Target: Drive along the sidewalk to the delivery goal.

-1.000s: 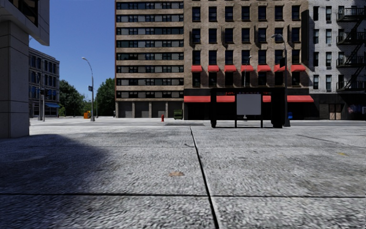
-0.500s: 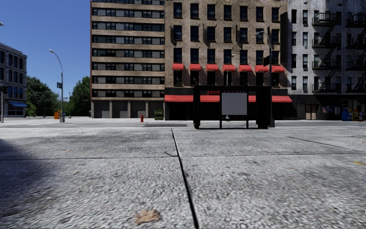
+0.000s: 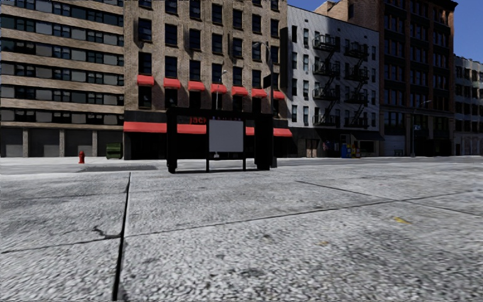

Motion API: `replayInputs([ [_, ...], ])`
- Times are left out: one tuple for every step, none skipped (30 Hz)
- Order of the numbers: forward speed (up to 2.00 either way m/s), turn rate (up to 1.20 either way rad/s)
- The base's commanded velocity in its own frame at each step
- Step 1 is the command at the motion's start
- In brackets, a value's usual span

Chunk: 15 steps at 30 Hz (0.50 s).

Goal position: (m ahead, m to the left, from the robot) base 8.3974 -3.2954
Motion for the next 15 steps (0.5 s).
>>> replayInputs([
  [2.0, -0.78],
  [2.0, -0.78],
  [2.0, -0.78],
  [2.0, -0.78],
  [2.0, -0.78],
  [2.0, -0.78],
  [2.0, -0.78],
  [2.0, -0.78],
  [2.0, -0.68],
  [2.0, -0.68],
  [2.0, -0.56],
  [2.0, -0.52],
  [2.0, -0.42],
  [2.0, -0.18],
  [2.0, -0.18],
])
